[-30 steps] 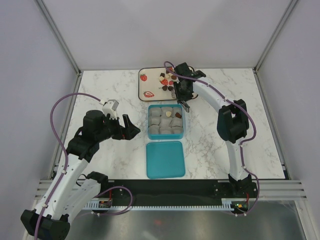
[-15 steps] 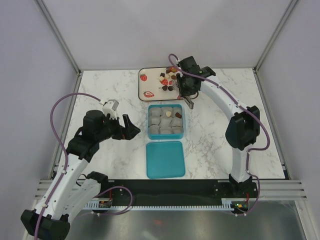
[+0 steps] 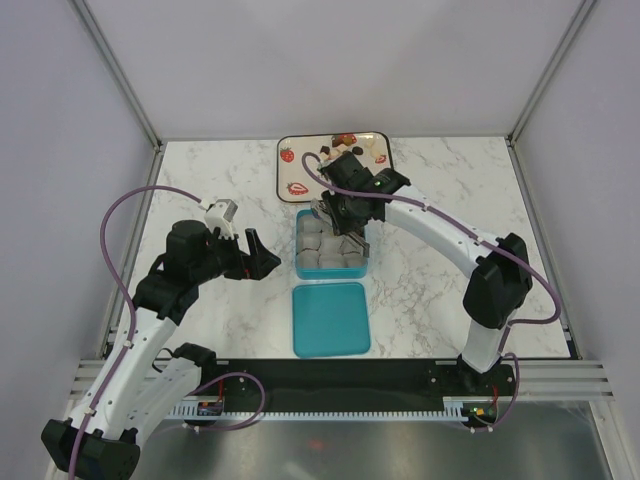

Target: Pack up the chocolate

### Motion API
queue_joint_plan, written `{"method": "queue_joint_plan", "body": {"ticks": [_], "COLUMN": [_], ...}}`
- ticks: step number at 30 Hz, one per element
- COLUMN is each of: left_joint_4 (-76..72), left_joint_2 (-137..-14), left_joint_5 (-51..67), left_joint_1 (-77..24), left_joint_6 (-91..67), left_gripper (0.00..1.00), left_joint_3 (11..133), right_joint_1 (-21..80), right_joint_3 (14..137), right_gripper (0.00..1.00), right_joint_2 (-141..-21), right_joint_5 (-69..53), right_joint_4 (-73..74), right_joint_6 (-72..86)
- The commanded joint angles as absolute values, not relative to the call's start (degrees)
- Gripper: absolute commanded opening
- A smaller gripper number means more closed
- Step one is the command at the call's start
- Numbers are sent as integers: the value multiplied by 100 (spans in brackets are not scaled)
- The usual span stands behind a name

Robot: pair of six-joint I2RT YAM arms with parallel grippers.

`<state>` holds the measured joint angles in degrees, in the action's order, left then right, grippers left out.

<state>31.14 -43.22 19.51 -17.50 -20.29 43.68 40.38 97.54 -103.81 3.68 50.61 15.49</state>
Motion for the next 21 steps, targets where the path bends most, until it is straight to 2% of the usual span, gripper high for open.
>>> {"method": "queue_joint_plan", "body": {"ticks": [1,14,21], "left_joint_4": [3067,3059,3059], "left_joint_2": [-4280,-4263,-4271], "left_joint_5": [1890,1881,1898], "left_joint_1": [-1758,-1758,-1758], "left_joint_6": [-1881,-1881,-1881], "left_gripper": [99,99,99], "left_joint_3": [4368,4359,4359], "right_joint_1": [4324,4518,4518], "right_joint_3": [9572,9545,9527], "right_gripper": [33,34,38], "right_joint_2": [-10055,-10415,-10591], "right_joint_5": [483,624,756], "right_joint_4": [4826,4693,4632], "right_joint_6": [1775,1802,1802]}}
